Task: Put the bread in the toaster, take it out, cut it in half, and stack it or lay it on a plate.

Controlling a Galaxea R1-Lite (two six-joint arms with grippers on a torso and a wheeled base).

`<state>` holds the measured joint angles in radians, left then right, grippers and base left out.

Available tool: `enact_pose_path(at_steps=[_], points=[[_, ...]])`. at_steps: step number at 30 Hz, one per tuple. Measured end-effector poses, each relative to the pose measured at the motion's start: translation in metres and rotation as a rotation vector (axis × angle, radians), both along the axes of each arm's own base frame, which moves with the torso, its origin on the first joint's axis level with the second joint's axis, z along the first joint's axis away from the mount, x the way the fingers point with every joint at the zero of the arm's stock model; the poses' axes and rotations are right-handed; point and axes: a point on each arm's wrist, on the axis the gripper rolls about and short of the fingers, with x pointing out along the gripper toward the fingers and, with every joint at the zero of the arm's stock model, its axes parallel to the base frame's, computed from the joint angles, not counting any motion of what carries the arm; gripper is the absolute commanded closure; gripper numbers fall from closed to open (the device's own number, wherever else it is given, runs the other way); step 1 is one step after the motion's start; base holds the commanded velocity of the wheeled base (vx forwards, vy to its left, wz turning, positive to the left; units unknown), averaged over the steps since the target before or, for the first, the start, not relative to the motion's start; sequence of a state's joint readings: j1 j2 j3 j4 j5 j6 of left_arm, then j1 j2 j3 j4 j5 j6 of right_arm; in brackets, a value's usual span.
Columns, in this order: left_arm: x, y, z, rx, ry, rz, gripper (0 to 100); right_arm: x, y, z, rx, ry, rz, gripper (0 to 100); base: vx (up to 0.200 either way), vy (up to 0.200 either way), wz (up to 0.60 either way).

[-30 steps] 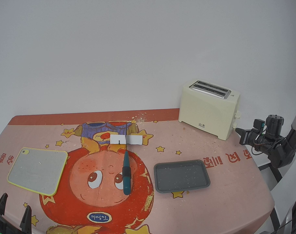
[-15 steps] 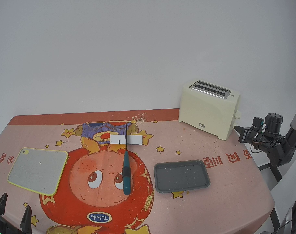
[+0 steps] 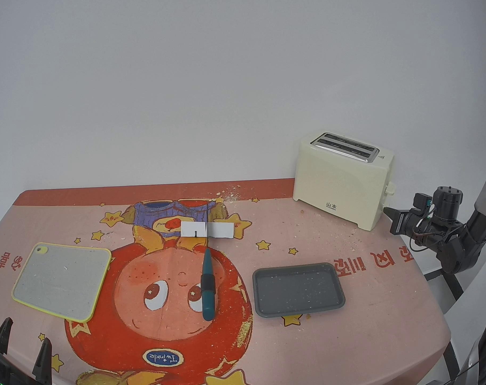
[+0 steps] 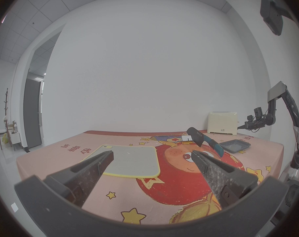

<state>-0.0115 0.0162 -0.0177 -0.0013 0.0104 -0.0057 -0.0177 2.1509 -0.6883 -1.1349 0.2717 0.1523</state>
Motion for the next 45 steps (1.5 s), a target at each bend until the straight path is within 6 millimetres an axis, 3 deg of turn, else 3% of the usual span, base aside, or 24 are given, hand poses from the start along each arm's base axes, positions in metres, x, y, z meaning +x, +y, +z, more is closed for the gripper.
enact_pose_path(at_steps=[45], points=[[0.000, 0.000, 0.000, 0.000, 0.000, 0.000, 0, 0.003, 0.000, -0.013, -0.012, 0.001, -0.016, 100, 0.000, 0.000, 0.00]])
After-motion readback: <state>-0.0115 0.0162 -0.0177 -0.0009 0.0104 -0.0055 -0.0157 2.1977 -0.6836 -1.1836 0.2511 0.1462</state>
